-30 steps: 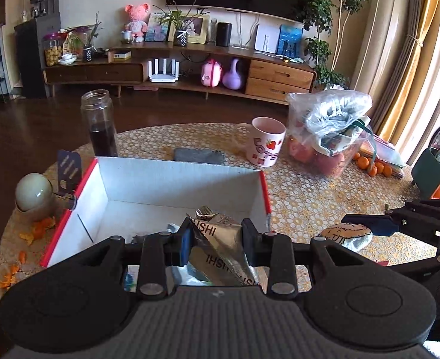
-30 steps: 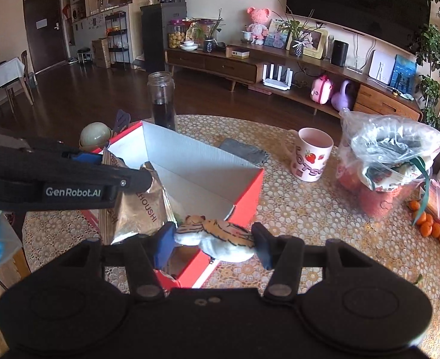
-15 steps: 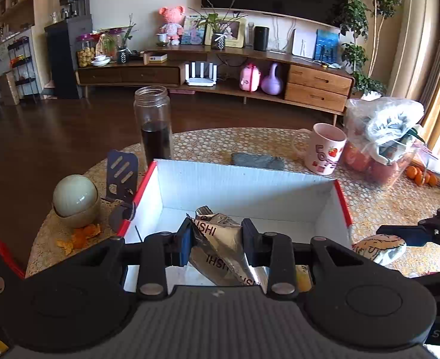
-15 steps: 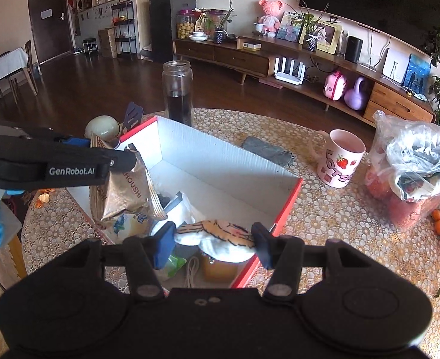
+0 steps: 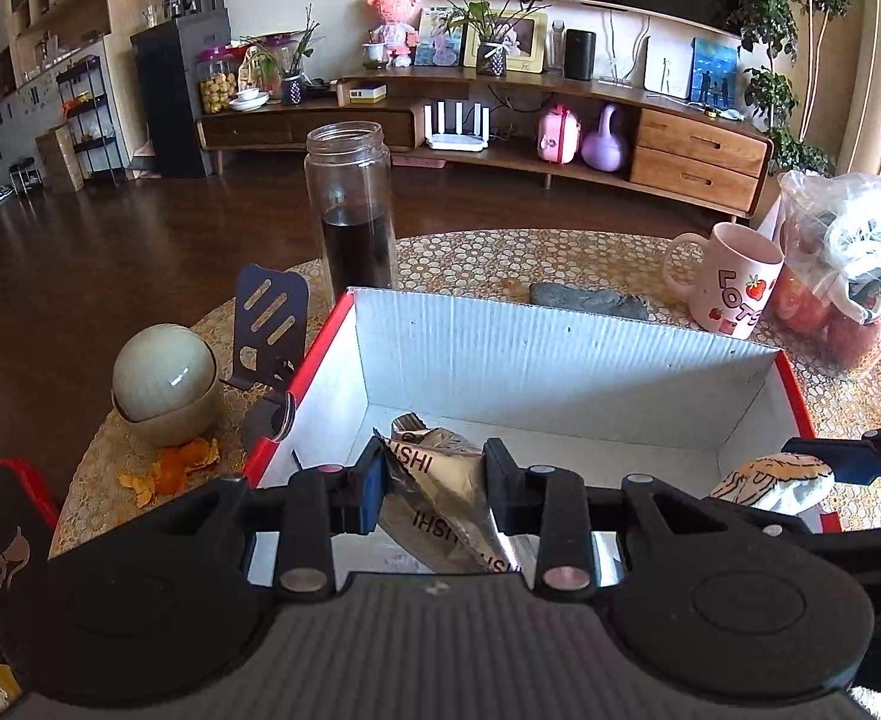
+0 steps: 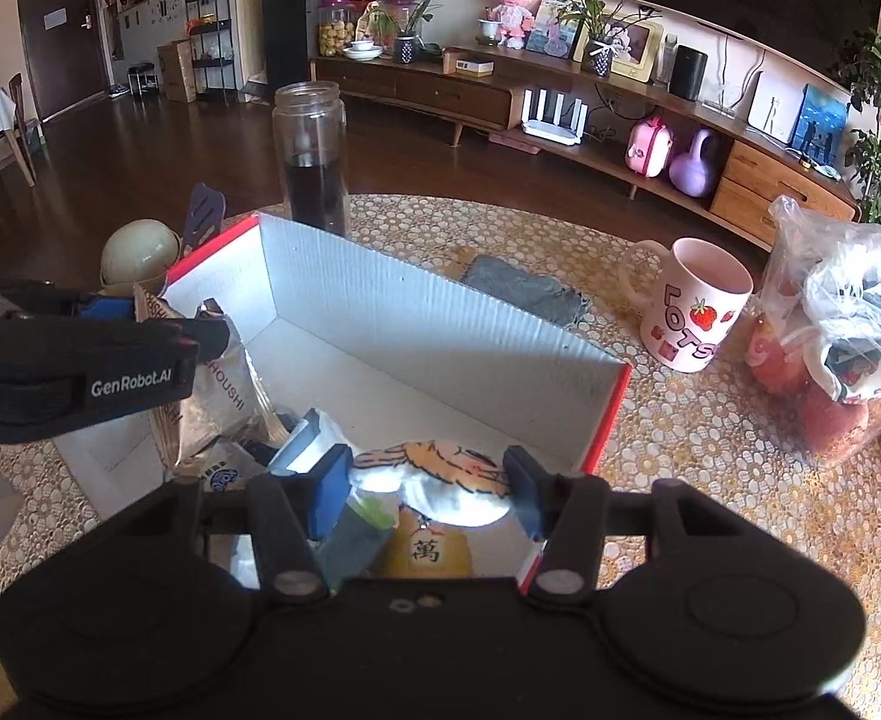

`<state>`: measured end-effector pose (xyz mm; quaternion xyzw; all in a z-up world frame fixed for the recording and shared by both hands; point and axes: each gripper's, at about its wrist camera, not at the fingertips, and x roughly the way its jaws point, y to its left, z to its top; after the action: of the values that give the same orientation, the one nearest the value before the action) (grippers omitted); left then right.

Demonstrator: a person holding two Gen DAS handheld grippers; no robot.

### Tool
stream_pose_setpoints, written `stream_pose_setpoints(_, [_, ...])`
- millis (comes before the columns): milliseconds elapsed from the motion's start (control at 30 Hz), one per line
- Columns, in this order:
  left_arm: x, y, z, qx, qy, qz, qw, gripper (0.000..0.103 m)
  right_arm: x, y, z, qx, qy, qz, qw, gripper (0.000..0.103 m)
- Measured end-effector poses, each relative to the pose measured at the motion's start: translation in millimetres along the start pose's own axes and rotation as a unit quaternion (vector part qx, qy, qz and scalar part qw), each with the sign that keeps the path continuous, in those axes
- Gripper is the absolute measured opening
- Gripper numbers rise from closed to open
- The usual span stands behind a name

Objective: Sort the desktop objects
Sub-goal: 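Lower and release the silver and white wrappers into the shoebox with both tools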

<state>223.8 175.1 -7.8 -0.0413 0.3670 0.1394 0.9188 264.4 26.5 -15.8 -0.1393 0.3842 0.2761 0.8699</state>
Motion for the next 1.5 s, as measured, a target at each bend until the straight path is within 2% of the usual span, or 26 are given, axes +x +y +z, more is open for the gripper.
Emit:
stream_pose_setpoints(200, [11.8, -1.8, -2.2, 0.003, 0.006, 0.0, 1.0, 0.033, 22.3, 0.1, 4.9, 0.004, 0.005, -0.017, 1.0, 0.054])
stream_pose_setpoints(533, [19.7, -6.5, -9.4, 0.011, 0.022, -0.009, 0.9997, 0.034, 39.0, 8.0, -5.8, -0.013, 0.029, -0.015, 0.999, 0.055])
stream_pose_setpoints(633, [18.7, -8.8, -8.8, 0.013, 0.023, -0.011, 0.9996, 0.034, 36.7, 5.6, -7.5, -0.005, 0.032, -0.005, 0.999, 0.059])
stream_pose_setpoints(700, [17.9, -11.0, -9.6, 0.016, 0.026, -0.012, 0.9995, 0.035, 33.0, 3.3, -8.7, -0.002, 0.028, -0.004, 1.0, 0.065])
stream_pose_setpoints(767, [16.4, -11.4, -10.0, 0.015, 0.029, -0.014, 0.9994, 0.038, 29.0, 0.6, -9.0, 0.001, 0.025, 0.0, 1.0, 0.066])
stream_pose_setpoints(933, [8.7, -15.3, -12.3, 0.011, 0.025, -0.022, 0.9994, 0.061, 17.9, -3.7, -11.1, 0.008, 0.017, 0.003, 1.0, 0.069])
stream_pose_setpoints(1033, [1.7, -17.9, -12.4, 0.012, 0.022, -0.028, 0.9993, 0.065, 9.1, -7.2, -11.6, 0.012, 0.012, 0.006, 1.0, 0.073])
stream_pose_setpoints(1300, [-18.0, -23.0, -14.9, 0.009, 0.023, -0.046, 0.9986, 0.068, -23.1, -18.3, -18.4, 0.01, -0.008, 0.013, 1.0, 0.08])
stream_pose_setpoints(1500, [-36.6, -30.4, -17.1, 0.01, 0.018, -0.058, 0.9981, 0.068, -50.2, -27.9, -27.6, 0.015, -0.024, 0.012, 1.0, 0.082])
